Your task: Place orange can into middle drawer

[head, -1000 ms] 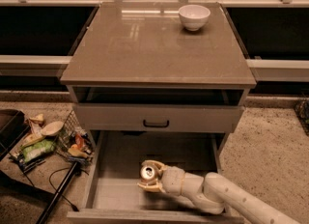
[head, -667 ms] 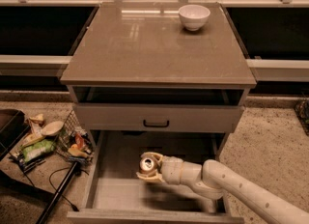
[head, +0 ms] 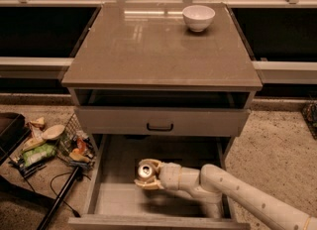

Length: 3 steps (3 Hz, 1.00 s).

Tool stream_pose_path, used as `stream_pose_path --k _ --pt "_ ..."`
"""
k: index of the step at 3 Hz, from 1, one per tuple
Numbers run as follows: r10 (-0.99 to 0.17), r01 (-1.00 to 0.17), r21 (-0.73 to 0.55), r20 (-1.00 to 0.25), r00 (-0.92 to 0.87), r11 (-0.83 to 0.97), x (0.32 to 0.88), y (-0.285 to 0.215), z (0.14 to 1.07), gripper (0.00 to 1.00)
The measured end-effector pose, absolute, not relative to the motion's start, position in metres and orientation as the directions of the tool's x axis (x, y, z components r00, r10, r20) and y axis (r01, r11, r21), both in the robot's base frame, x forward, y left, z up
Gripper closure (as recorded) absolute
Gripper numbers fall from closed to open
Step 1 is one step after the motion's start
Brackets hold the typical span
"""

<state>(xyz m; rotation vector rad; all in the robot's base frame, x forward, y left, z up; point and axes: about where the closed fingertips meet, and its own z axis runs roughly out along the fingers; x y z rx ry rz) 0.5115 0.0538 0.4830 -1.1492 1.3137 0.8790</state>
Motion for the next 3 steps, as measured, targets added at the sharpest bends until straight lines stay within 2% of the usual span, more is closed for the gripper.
stream_pose_path --k 1,2,3 --pt "-0.113 -0.972 -0.059 -0.993 0.034 0.227 0.5018 0.0679 0.4699 1.0" --pt "-0.112 -0.973 -0.062 -0.993 0.037 0.224 0.5019 0.0691 0.471 0.82" --pt "-0.11 -0.973 -0.061 -0.993 0.037 0.221 0.5013 0.071 0.4714 0.59"
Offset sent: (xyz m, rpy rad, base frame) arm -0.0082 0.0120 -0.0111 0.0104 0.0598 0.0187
